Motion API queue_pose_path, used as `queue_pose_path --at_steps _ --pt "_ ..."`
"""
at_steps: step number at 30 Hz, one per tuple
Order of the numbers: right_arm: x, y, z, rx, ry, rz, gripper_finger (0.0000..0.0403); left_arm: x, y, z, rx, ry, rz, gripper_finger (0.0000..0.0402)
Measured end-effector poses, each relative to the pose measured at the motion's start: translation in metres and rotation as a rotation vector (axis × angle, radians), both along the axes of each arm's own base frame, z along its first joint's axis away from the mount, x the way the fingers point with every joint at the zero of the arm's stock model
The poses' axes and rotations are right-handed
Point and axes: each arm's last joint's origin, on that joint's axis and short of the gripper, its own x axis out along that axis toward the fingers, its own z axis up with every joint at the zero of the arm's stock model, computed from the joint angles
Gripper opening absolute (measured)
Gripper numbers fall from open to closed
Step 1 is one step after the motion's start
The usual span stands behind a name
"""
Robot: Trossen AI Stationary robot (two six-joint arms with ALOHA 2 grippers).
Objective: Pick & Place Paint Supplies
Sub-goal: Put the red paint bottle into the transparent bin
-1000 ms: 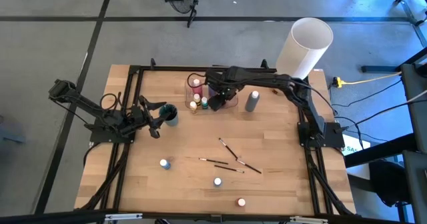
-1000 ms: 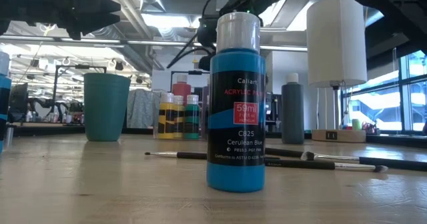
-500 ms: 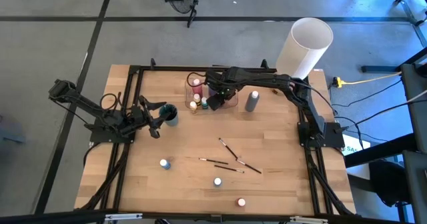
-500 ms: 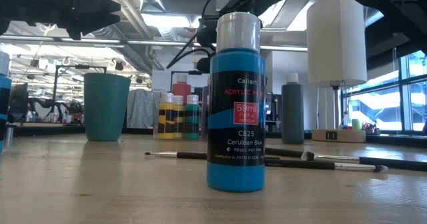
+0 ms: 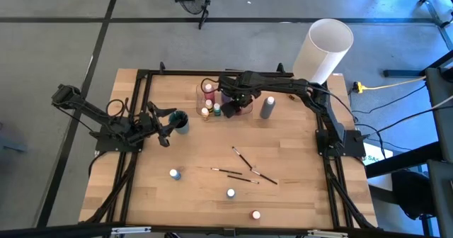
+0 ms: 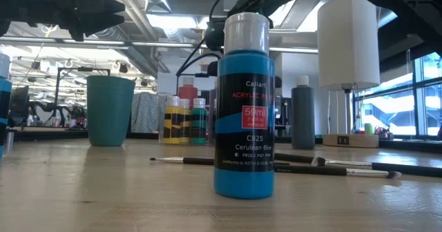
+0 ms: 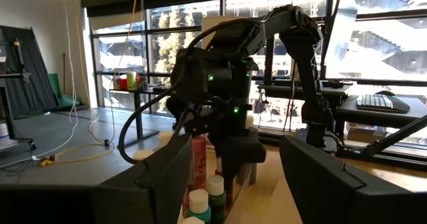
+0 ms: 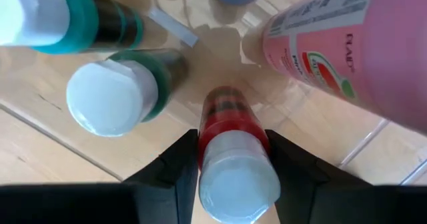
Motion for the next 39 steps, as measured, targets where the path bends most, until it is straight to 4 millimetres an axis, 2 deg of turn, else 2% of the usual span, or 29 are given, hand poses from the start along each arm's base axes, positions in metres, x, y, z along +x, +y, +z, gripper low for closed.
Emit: queue_pose_path --at_steps 6,11,16,33,39 --pt "0.000 -0.001 0.000 0.009 -0.006 -0.062 0.0145 0.000 0.000 0.000 0.000 0.000 0.000 0.0224" --pt "0.001 -0.004 -0.008 0.046 -0.001 -0.111 0.0145 0.000 0.000 0.000 0.000 0.000 0.000 0.0224" --pt "0.005 -0.007 -0.014 0.043 -0.009 -0.106 0.0145 0.000 0.000 0.000 0.000 0.000 0.000 0.0224" --pt "0.005 -0.006 -0.015 0.060 -0.011 -0.109 0.0145 0.000 0.000 0.000 0.000 0.000 0.000 0.0224" --pt "0.005 -0.006 -0.015 0.063 -0.010 -0.109 0.0160 0.000 0.000 0.000 0.000 0.000 0.000 0.0224"
